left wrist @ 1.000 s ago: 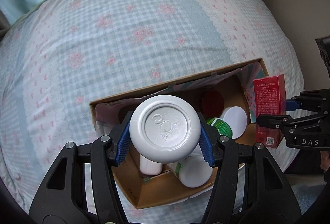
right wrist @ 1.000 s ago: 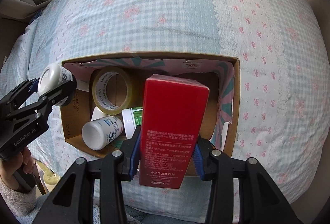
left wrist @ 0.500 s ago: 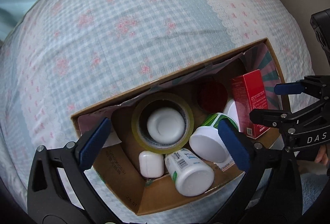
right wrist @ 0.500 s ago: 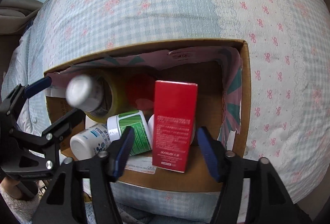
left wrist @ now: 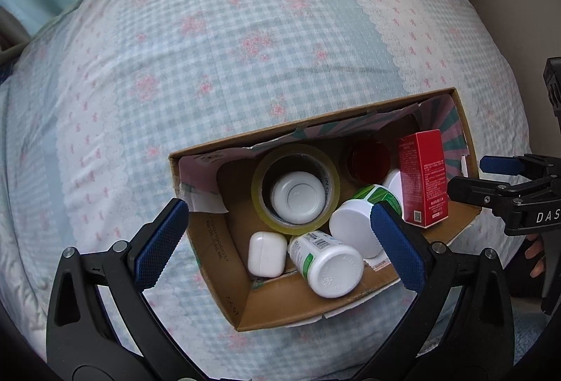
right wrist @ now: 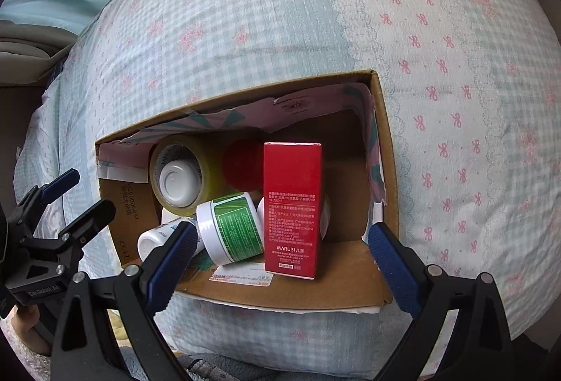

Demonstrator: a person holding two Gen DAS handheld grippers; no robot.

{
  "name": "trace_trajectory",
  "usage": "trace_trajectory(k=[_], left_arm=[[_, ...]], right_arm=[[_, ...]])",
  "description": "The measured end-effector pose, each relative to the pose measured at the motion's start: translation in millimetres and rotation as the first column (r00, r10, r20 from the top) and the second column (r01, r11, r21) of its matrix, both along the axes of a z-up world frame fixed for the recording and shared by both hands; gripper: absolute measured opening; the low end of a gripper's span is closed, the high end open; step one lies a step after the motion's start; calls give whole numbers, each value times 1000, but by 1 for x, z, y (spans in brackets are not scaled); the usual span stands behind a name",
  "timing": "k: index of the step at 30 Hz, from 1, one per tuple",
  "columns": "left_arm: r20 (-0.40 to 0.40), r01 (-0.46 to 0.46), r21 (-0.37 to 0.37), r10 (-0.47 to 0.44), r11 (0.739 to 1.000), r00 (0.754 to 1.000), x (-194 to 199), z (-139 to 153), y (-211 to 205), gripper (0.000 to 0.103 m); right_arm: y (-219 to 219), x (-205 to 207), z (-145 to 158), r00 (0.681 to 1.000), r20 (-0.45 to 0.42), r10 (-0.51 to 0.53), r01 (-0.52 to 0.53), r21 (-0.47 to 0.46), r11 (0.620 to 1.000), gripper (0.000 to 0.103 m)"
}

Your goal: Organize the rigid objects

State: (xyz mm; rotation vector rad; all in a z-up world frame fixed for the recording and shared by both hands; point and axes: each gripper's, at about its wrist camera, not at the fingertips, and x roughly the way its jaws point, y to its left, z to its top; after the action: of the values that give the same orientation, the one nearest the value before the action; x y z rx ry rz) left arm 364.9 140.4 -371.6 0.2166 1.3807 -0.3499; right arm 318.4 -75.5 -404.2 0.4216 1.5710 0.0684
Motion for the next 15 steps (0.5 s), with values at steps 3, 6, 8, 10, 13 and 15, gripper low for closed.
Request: trace_trajectory(k=[3, 6, 8, 10, 13, 15], left_arm=[[46, -13, -3, 13, 1000, 999, -10, 19, 2, 103], [78, -26, -20, 28, 999, 997, -22, 40, 6, 103], [98, -41, -33, 44, 999, 994, -31, 57, 9, 103], [119, -62, -47, 67, 997, 991, -41, 78, 13, 103], [141, -91, -56, 98, 994, 985, -56, 112, 19, 103], [180, -93, -56, 101, 994, 978, -68, 138, 20, 103]], right_arm=[[-1, -5, 17, 999, 40, 0, 0, -3, 1000, 97], [-3, -12, 39, 996, 85, -3, 4, -10, 1000, 97], [-1, -16, 53, 994, 108, -4, 7, -24, 1000, 97], [0, -22, 72, 991, 137, -3, 8, -31, 999, 97], [-1, -37, 110, 981, 192, 8, 4, -62, 998, 97], [1, -47, 136, 972, 236, 15, 8, -93, 996, 97]])
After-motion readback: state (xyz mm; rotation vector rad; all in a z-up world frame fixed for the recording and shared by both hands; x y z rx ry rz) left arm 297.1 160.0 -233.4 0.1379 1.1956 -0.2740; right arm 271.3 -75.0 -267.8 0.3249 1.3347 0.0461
